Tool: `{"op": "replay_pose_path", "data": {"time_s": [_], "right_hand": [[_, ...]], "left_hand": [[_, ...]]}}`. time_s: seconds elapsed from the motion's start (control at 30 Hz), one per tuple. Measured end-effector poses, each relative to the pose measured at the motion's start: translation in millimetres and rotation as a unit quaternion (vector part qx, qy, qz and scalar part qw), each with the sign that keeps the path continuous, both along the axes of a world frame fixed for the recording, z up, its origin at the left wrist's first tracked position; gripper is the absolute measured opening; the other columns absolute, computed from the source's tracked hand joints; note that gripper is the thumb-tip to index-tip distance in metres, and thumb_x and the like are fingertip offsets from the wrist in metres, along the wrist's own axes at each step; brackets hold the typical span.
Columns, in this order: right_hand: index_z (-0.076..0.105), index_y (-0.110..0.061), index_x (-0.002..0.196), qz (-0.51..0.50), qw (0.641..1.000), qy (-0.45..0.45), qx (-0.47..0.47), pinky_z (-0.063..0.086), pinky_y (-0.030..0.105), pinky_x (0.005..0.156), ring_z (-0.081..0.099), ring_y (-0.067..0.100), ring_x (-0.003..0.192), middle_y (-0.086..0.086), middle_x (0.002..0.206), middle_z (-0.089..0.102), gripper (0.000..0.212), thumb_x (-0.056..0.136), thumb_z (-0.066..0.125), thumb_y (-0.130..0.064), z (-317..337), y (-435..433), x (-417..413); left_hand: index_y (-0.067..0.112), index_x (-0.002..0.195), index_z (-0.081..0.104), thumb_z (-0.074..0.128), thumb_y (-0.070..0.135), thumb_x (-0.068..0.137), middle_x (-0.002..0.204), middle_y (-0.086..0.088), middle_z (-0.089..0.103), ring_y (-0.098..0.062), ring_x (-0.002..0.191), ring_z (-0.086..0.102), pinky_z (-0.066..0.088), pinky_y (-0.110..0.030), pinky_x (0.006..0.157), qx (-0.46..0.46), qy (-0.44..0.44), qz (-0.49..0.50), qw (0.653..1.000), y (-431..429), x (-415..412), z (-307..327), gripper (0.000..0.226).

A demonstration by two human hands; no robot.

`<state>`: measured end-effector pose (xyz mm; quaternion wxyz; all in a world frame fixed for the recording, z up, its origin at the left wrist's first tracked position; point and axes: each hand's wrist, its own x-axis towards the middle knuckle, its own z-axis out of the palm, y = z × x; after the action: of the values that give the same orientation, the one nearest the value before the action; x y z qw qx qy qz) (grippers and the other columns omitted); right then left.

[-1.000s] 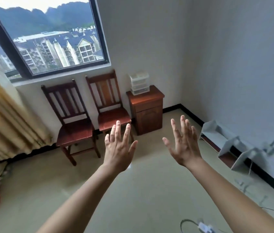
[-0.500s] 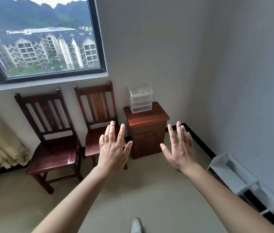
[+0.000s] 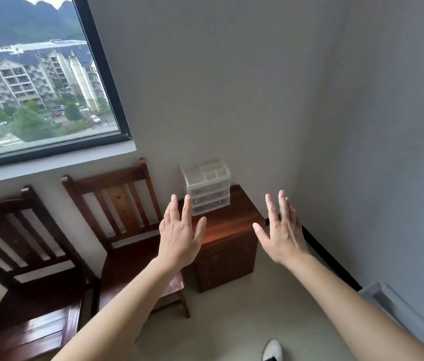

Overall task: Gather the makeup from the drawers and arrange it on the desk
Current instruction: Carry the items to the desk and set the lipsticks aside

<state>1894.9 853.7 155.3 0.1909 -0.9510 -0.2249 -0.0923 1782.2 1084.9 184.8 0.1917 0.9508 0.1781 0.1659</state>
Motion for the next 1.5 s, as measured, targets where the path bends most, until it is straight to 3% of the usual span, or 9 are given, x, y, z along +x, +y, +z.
{"op": "replay_pose_path", "data": {"time_s": [0.47,0.7,0.83,0.97,1.03,1.13,1.23,1.37,1.5], "right_hand": [[-0.014,-0.018,0.157,0.049,0.966,0.251,0.033,0.007,0.040,0.123,-0.003,0.028,0.154,0.013,0.166,-0.012,0.095,0.097,0.054,-0.046,-100.0,108.2,315.7],[-0.005,-0.017,0.158,0.032,0.917,0.388,0.090,0.011,0.027,0.119,0.007,0.019,0.154,0.004,0.167,0.003,0.099,0.091,0.067,-0.025,-171.9,162.1,377.1],[0.004,-0.020,0.159,-0.024,0.878,0.458,0.139,0.025,0.037,0.121,0.023,0.018,0.150,0.001,0.166,0.014,0.091,0.091,0.064,-0.017,-229.8,189.1,394.4],[0.015,-0.020,0.159,-0.072,0.836,0.502,0.212,0.033,0.031,0.116,0.033,0.013,0.145,-0.002,0.161,0.029,0.080,0.093,0.058,-0.003,-281.1,219.4,406.8],[0.017,-0.022,0.158,-0.071,0.825,0.499,0.255,0.033,0.030,0.116,0.036,0.010,0.143,-0.003,0.157,0.036,0.083,0.090,0.056,0.005,-300.6,233.6,412.7],[0.019,-0.032,0.156,-0.068,0.814,0.497,0.294,0.038,0.027,0.110,0.041,0.004,0.136,-0.007,0.151,0.043,0.090,0.085,0.053,0.011,-321.5,245.6,412.9],[0.018,-0.032,0.156,-0.084,0.817,0.481,0.307,0.041,0.016,0.095,0.046,0.003,0.131,-0.007,0.151,0.042,0.091,0.084,0.055,0.008,-330.8,245.6,406.9],[0.014,-0.025,0.158,-0.084,0.821,0.475,0.304,0.045,0.029,0.106,0.048,0.007,0.131,-0.004,0.156,0.035,0.093,0.081,0.058,0.002,-334.4,240.2,400.9],[0.016,-0.023,0.157,-0.099,0.841,0.460,0.268,0.048,0.041,0.106,0.049,0.010,0.126,-0.008,0.146,0.028,0.090,0.081,0.063,-0.009,-331.6,225.4,377.9]], "left_hand": [[0.009,0.156,-0.001,0.057,0.045,0.094,0.165,-0.011,0.002,-0.024,0.152,0.003,0.010,-0.035,0.120,-0.242,0.131,0.151,0.950,90.3,275.8,-114.1,0.092],[0.003,0.156,0.001,0.067,0.031,0.091,0.164,-0.013,0.007,-0.023,0.151,0.009,0.012,-0.033,0.120,-0.375,0.151,0.234,0.884,129.6,341.7,-194.7,0.096],[0.011,0.156,0.009,0.068,0.034,0.080,0.163,-0.009,0.018,-0.020,0.149,0.018,0.019,-0.037,0.122,-0.427,0.133,0.265,0.854,148.5,370.6,-250.9,0.100],[0.026,0.145,0.032,0.066,0.017,0.077,0.138,0.006,0.049,-0.008,0.122,0.049,0.038,-0.023,0.106,-0.450,0.062,0.286,0.844,156.4,392.1,-304.5,0.077],[0.026,0.146,0.030,0.064,0.006,0.083,0.131,0.008,0.050,0.011,0.096,0.053,0.037,-0.001,0.084,-0.462,0.028,0.292,0.837,155.5,400.0,-323.4,0.074],[0.024,0.149,0.027,0.063,0.006,0.086,0.125,0.006,0.053,0.016,0.066,0.051,0.036,0.003,0.064,-0.485,-0.002,0.309,0.818,149.2,403.1,-344.0,0.075],[0.028,0.153,0.020,0.064,0.007,0.085,0.137,0.011,0.051,0.016,0.098,0.054,0.036,0.004,0.073,-0.493,-0.030,0.311,0.812,141.2,402.4,-350.0,0.083],[0.031,0.148,0.027,0.066,0.013,0.085,0.136,0.015,0.050,0.010,0.110,0.052,0.037,0.002,0.080,-0.498,-0.046,0.328,0.802,132.3,401.7,-347.1,0.076],[0.020,0.154,0.016,0.065,0.019,0.087,0.148,0.006,0.025,-0.011,0.141,0.029,0.028,-0.032,0.118,-0.482,-0.002,0.336,0.809,112.3,381.0,-350.6,0.083]]}}
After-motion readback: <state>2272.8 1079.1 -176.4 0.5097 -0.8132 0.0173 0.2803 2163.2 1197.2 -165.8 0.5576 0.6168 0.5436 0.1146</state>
